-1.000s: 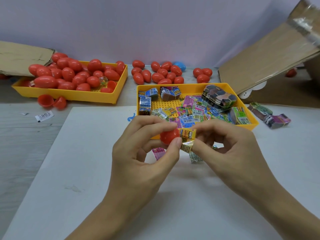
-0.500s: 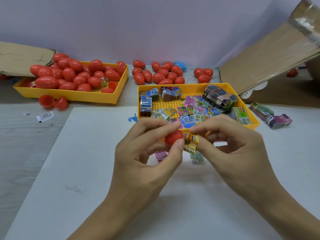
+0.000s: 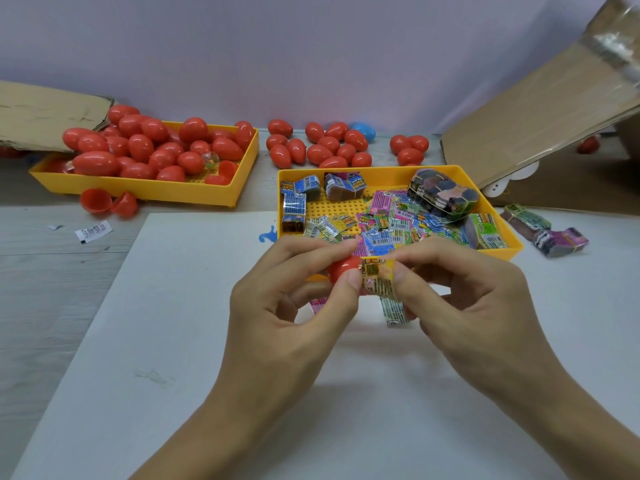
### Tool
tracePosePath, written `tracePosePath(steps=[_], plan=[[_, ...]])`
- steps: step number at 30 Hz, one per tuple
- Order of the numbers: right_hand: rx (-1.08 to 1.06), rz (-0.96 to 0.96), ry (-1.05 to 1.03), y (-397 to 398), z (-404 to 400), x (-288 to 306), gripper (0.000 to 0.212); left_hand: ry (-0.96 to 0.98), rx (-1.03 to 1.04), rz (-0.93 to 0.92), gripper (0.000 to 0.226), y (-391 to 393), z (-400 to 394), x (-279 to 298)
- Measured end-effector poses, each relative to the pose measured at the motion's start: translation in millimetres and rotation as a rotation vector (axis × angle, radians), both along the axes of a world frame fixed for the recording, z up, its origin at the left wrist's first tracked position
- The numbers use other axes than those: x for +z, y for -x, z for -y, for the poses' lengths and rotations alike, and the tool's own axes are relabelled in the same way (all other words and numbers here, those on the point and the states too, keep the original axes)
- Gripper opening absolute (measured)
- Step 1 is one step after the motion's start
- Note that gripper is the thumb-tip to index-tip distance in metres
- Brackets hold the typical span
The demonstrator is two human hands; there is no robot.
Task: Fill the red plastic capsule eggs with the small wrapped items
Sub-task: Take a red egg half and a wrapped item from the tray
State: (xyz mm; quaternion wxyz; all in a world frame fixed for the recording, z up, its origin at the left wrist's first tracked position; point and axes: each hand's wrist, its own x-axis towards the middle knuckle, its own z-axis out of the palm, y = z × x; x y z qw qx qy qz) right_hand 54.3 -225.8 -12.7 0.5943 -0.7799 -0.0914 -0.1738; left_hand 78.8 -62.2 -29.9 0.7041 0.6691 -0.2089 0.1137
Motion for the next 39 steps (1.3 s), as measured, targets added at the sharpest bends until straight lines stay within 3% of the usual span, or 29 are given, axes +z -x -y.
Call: tracePosePath(steps=[21, 24, 27, 33, 39], plan=[[-0.027, 0.051, 0.166, 0.3, 2.2, 0.9, 0.007, 0.009, -0.021, -0.038, 0.021, 1.3, 1.2, -0.8], [-0.015, -0.058, 0.099, -0.1, 2.0, 2.4, 0.016, 0.017, 0.017, -0.001, 0.022, 1.6, 1.5, -1.2], [0.009, -0.217, -0.059, -0.7, 2.6, 3.4, 0.012, 0.012, 0.066, 0.047, 0.023, 2.0, 1.0, 0.1], [0.170, -0.497, -0.228, -1.6, 4.3, 9.4, 0.024, -0.067, 0.093, 0.155, 0.027, 1.9, -0.5, 1.2], [0.306, -0.725, -0.534, -4.7, 5.8, 16.2, 0.034, -0.189, 0.144, 0.267, 0.029, 0.3, -2.0, -0.4]])
